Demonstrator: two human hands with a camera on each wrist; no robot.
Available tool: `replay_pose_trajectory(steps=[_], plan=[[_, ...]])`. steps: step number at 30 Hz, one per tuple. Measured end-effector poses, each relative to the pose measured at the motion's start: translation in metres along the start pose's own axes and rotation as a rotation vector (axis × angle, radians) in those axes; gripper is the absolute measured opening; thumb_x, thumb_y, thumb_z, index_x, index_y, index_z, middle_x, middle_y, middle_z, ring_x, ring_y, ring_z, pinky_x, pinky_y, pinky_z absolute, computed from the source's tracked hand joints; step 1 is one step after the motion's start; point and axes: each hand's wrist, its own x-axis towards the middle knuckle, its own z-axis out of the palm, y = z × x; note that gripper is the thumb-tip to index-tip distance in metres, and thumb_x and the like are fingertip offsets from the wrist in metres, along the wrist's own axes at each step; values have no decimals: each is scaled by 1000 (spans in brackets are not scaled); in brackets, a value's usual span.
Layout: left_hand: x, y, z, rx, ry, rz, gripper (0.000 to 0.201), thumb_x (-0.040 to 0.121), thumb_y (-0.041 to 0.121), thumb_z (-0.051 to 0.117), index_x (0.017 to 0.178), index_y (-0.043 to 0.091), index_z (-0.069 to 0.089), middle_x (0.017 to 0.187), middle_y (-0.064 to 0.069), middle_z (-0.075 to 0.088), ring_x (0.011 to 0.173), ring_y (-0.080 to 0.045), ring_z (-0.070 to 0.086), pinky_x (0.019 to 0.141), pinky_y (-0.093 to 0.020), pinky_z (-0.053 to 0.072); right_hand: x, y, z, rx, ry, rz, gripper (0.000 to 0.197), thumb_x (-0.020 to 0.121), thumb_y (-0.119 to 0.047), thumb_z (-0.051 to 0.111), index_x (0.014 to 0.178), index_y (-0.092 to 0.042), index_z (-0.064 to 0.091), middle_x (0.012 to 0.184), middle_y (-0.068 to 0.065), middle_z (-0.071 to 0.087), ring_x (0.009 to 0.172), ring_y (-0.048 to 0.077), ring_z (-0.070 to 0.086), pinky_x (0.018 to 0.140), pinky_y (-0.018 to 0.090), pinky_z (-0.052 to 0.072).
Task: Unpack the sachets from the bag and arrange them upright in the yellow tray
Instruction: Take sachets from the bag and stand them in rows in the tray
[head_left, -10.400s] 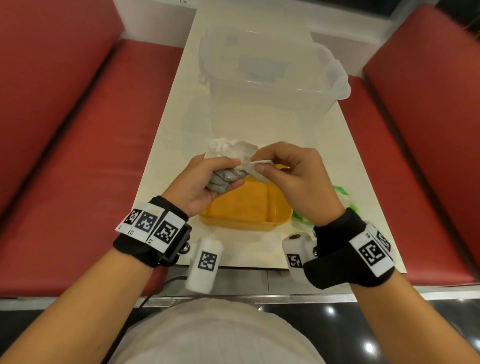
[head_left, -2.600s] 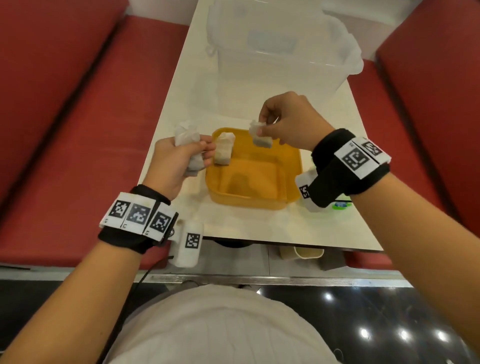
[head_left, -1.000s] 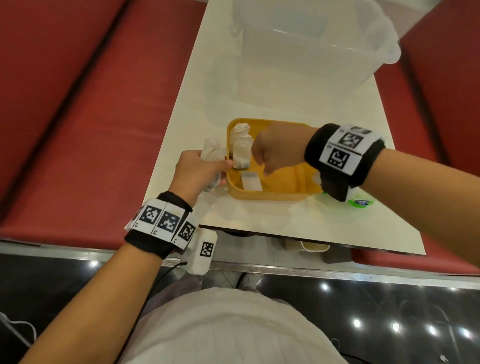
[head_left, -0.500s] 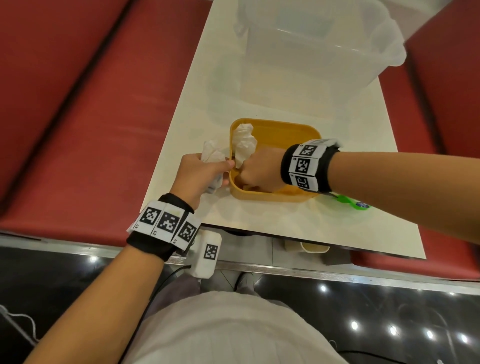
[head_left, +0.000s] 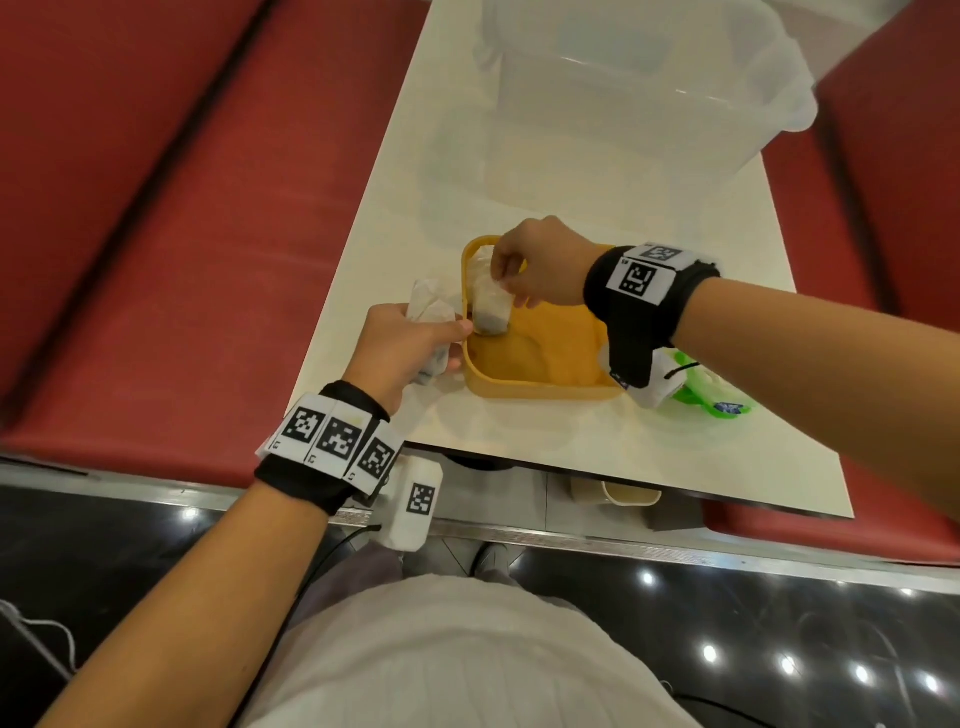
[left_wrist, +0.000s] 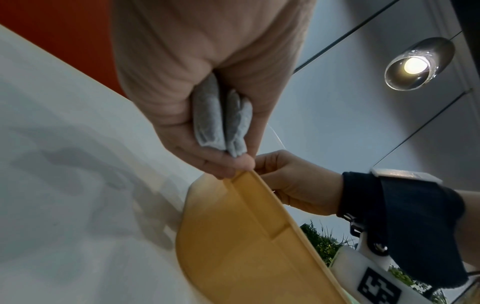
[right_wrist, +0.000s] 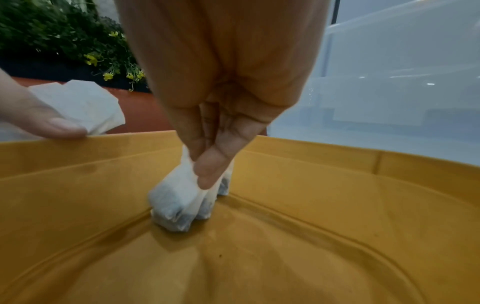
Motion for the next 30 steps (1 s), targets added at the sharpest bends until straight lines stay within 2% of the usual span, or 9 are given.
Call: replay_pose_trajectory(steps=[2, 5, 9, 14, 18, 22, 24, 28, 30], plan=[[-1, 0, 0, -12, -8, -2, 34, 79, 13, 78, 106, -4, 67, 85, -16, 68, 79, -27, 73, 78, -41, 50, -3, 2, 1, 17, 61, 0, 10, 90, -8, 55, 94, -9, 64, 93, 8, 70, 63, 10, 66, 67, 24, 56], [-2, 1, 0, -9, -7, 2, 26, 79, 12, 78, 100, 0, 68, 86, -15, 69, 79, -27, 72, 91, -50, 54, -7, -2, 4, -95, 54, -23, 24, 86, -28, 65, 100, -8, 67, 94, 7, 69, 82, 21, 64, 76, 31, 53], [-3, 2, 0, 1, -11, 5, 21, 79, 11, 78, 95, 2, 67, 86, -14, 71, 76, -24, 73, 90, -53, 53, -7, -10, 12, -271, -44, -54, 48, 73, -52, 72, 101, -14, 64, 91, 4, 67, 83, 24, 61, 76, 39, 55], [0, 1, -1, 2, 1, 4, 35, 79, 11, 77, 108, -3, 66, 87, -14, 69, 61, -15, 71, 70, -36, 56, -12, -12, 2, -279, -81, -150, 31, 80, -28, 66, 108, -13, 63, 103, 4, 66, 92, 24, 61, 84, 39, 53], [-1, 1, -1, -1, 5, 2, 31, 80, 11, 77, 106, -1, 68, 88, -15, 70, 60, -14, 71, 59, -28, 53, -26, -15, -1, -425, -236, -239, 38, 82, -26, 67, 118, -17, 59, 107, -3, 63, 87, 16, 55, 75, 27, 45], [0, 1, 0, -8, 8, -2, 24, 80, 10, 77, 101, 1, 69, 88, -15, 70, 61, -15, 71, 55, -23, 52, -35, -19, 21, -664, -391, -384, 38, 84, -16, 58, 121, -21, 51, 111, 0, 57, 79, 21, 53, 65, 34, 49], [0, 1, 0, -15, 12, 4, 20, 79, 10, 77, 97, 3, 70, 90, -15, 70, 64, -16, 71, 58, -25, 58, -34, -19, 28, -774, -378, -454, 38, 87, -11, 50, 124, -19, 47, 117, 4, 52, 77, 25, 51, 59, 34, 44], [1, 0, 0, -21, 12, 10, 25, 79, 9, 77, 101, 0, 70, 95, -17, 71, 70, -19, 72, 73, -35, 60, -32, -18, 34, -908, -332, -566, 28, 95, -15, 44, 123, -14, 49, 115, 6, 55, 88, 29, 60, 59, 32, 39], [1, 1, 0, -14, 10, 4, 25, 79, 10, 77, 101, 2, 70, 93, -15, 71, 68, -18, 72, 65, -30, 61, -29, -16, 33, -869, -298, -554, 26, 97, -19, 44, 121, -17, 54, 111, 4, 59, 88, 27, 61, 60, 31, 40]])
